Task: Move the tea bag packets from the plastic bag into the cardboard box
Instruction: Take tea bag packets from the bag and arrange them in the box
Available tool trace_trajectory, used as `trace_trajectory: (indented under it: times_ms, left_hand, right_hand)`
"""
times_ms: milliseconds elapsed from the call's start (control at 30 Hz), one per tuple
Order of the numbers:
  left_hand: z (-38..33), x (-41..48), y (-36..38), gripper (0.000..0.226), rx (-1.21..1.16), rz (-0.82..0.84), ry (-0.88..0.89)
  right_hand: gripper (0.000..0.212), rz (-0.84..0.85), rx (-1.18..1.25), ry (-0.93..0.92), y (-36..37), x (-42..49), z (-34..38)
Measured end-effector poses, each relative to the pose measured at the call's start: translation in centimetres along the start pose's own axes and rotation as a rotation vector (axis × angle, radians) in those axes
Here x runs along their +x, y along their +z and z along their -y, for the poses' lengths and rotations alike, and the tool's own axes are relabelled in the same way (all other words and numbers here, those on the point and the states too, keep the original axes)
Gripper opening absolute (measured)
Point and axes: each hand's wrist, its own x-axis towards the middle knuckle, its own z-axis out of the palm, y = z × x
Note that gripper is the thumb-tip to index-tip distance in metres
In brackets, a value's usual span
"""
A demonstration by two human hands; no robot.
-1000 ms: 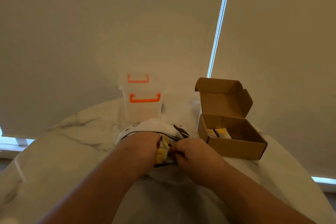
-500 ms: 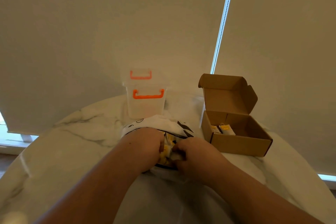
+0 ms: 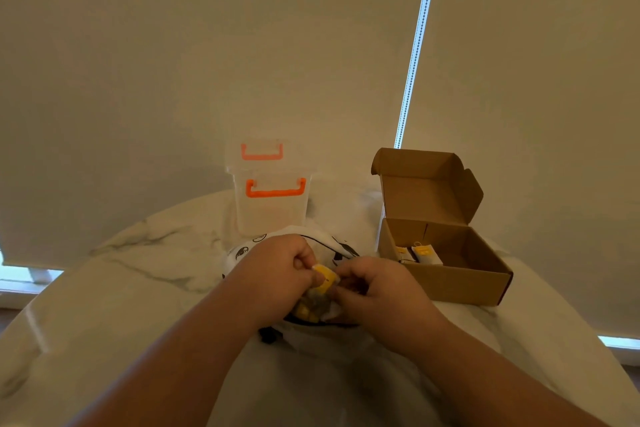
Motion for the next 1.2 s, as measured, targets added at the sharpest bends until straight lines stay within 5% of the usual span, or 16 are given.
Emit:
trace_trajectory:
  times_ms: [167,400,500,667,767,967,1100,1200]
  left_hand:
    - [-0.8,-0.5,-0.4,0.001,-0.165,0.003,0.025]
    - [-3.0,-1.6,-2.2,0.016,-0.441,-0.136,0.042]
    - [-2.1,-1.8,-2.9,0.012,-0.077,-0.253,0.172]
    - [-1.4,-2.1,-3.1,0.019,0.462,0.068,0.062]
    - [-0.8,-2.2,-2.7,0.039,0.545,0.118,0.039]
    - [0.1,-1.8,-2.4,0.084,0.583,0.077,0.047]
    - [0.2,-1.8,-2.3,0.089,0.546,0.065,0.048]
    - [0.0,-1.7,-2.5,0.085,0.522,0.060,0.077]
  right_hand:
    - [0.008,-0.123,0.176,0.014,-0.8,0.2,-0.7]
    - [0.010,-0.280,0.548,0.072,-5.4,0.3,-0.3]
    - [0.009,-0.521,0.237,0.143,-8.7,1.0,-2.2]
    - [0.022,-0.520,-0.209,0.347,-11.9,3.0,-7.0]
    - [0.024,-0.280,-0.351,0.544,-12.7,4.9,-8.4]
    - [0.034,0.032,-0.693,0.576,-11.8,6.6,-9.3]
    - [0.030,-0.042,-0.640,0.590,-11.6,6.6,-9.7]
    - [0.020,-0.293,-0.484,0.465,-11.3,5.4,-9.3]
